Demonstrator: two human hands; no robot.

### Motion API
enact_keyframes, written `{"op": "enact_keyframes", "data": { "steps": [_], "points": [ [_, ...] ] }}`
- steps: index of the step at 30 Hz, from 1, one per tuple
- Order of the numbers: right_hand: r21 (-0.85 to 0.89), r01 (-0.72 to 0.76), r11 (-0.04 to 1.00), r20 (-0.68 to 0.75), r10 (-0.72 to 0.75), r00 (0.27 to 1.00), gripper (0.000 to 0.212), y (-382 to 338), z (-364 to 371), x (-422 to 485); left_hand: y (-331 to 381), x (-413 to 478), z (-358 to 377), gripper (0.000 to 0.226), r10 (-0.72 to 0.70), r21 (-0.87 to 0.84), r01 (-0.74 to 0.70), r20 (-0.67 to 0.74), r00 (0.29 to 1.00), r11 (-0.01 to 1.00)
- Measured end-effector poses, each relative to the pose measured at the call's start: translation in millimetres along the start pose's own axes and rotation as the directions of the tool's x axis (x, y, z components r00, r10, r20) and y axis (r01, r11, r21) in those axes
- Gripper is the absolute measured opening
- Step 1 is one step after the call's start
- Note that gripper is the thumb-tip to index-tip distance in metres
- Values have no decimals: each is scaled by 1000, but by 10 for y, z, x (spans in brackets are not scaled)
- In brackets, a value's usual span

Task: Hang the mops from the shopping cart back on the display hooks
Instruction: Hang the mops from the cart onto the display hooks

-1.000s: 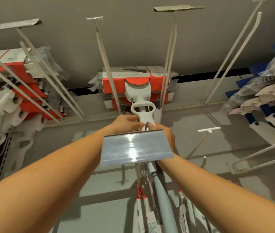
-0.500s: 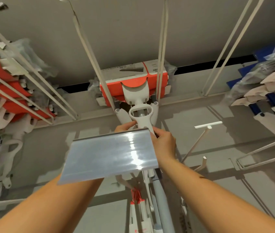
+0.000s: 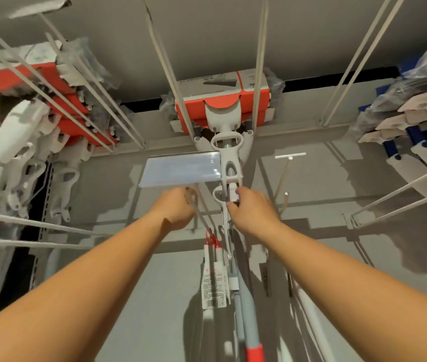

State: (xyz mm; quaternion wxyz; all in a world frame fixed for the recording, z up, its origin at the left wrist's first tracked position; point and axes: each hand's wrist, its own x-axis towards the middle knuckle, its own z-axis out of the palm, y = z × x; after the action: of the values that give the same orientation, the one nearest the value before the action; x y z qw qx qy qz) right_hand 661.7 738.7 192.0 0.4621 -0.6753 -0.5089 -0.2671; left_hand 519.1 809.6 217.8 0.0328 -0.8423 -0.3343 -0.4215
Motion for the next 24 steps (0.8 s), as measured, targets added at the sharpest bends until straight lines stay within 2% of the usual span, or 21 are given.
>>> {"op": "enact_keyframes", "data": {
  "steps": [2,6,9,11,18,24],
  "points": [
    [-100,18,995,56,-12,998,33,-54,-75,-227,-25,-248,65,43,-38,126,34,25,999,991],
    [-286,60,956,248,14,969,21,-103,-88,-789,118,-827,179,46,-126,191,93,170,977,977],
    [-385,69,920,396,97,913,15,-98,-161,-1174,176,-1225,238,40,-104,296,38,208,973,954],
    [-421,64,905,438,141,888,11,-105,-251,-1405,188,-1488,264,38,-62,281,0,213,975,960],
    [-536,-16,844,431,290,855,18,-231,-486,-2210,-136,-2313,222,43,-37,208,-35,333,942,978],
    [-593,-91,800,364,368,856,22,-660,-678,-2923,-324,-2947,-12,41,35,197,-111,355,934,974]
  ]
}}
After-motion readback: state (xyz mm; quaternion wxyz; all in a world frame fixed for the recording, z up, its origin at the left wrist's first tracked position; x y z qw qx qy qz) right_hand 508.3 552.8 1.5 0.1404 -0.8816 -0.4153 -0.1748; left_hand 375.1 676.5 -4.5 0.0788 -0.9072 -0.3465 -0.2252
